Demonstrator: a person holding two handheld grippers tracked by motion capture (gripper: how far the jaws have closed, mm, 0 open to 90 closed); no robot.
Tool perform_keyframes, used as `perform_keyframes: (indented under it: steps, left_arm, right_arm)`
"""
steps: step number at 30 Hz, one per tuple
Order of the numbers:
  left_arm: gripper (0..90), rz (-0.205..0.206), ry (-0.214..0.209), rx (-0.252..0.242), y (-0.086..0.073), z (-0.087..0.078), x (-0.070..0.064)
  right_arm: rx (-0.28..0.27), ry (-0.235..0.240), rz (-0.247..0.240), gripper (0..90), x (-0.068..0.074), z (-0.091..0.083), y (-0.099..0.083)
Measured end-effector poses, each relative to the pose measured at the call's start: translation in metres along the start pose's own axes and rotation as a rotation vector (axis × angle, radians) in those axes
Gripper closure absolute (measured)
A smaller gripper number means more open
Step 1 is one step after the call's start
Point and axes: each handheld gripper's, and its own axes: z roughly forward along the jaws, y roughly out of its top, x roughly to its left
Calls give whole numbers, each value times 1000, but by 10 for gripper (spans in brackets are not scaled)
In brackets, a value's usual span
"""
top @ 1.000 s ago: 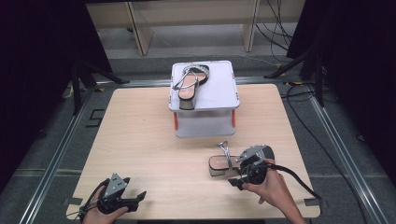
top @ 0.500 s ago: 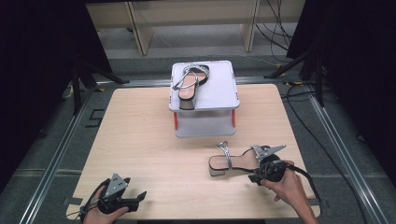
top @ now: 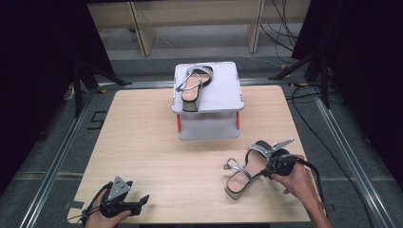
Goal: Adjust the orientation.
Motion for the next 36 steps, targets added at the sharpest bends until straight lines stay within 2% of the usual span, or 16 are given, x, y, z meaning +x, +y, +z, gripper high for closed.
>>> perform_keyframes:
  steps: [4, 9, 12, 13, 16, 17, 19, 20, 22, 23, 25, 26, 27, 28, 30, 36]
  left_arm:
    - [202, 7, 0, 11, 0, 0, 1]
    - [202, 1, 2, 2, 0, 0, 0]
    - [202, -3, -1, -2, 0, 0, 0]
    - [202, 8, 1, -2, 0, -1, 1]
    - [202, -15, -5, -9, 0, 0, 0]
    - [202, -15, -5, -9, 0, 0, 0]
    - [202, 3, 2, -2, 0, -1, 1]
    - [203, 1, 3, -2, 0, -1, 1]
    - [202, -11, -2, -8, 0, 0, 0]
    - [202, -9, 3, -2, 0, 0, 1]
    - [203, -8, 2, -2, 0, 0, 1]
    - [202, -9, 2, -4, 0, 0, 1]
    - [202, -6, 2, -5, 0, -1, 1]
    - [202, 12, 9, 5, 0, -2, 3]
    - [202, -3, 4, 4, 0, -1, 3]
    - [202, -5, 1, 5, 0, -1, 2]
  right_arm:
    - [-23, 23, 36, 611, -18, -2, 4]
    - [-40, 39, 101, 546, -19, -8, -2]
    - [-77, 37, 100, 548, -19, -15, -5]
    - [-88, 31, 131, 547, -13, -25, -11]
    - [-102, 19, 131, 537, -4, -38, -27]
    - [-143, 14, 135, 537, 0, -41, -33]
    - [-135, 19, 136, 537, 2, -46, -37]
    - [-182, 35, 123, 537, 7, -51, -46]
    - [-198, 55, 119, 536, 10, -52, -49]
    - [-205, 87, 145, 536, 21, -53, -53]
    - [-209, 90, 138, 535, 26, -51, -52]
    - [-154, 100, 159, 535, 31, -54, -50]
    - [-172, 103, 157, 535, 34, -52, -49]
    - [-181, 99, 113, 534, 34, -50, -47]
    - [-173, 90, 66, 533, 35, -50, -46]
    - [-193, 88, 93, 539, 39, -45, -44]
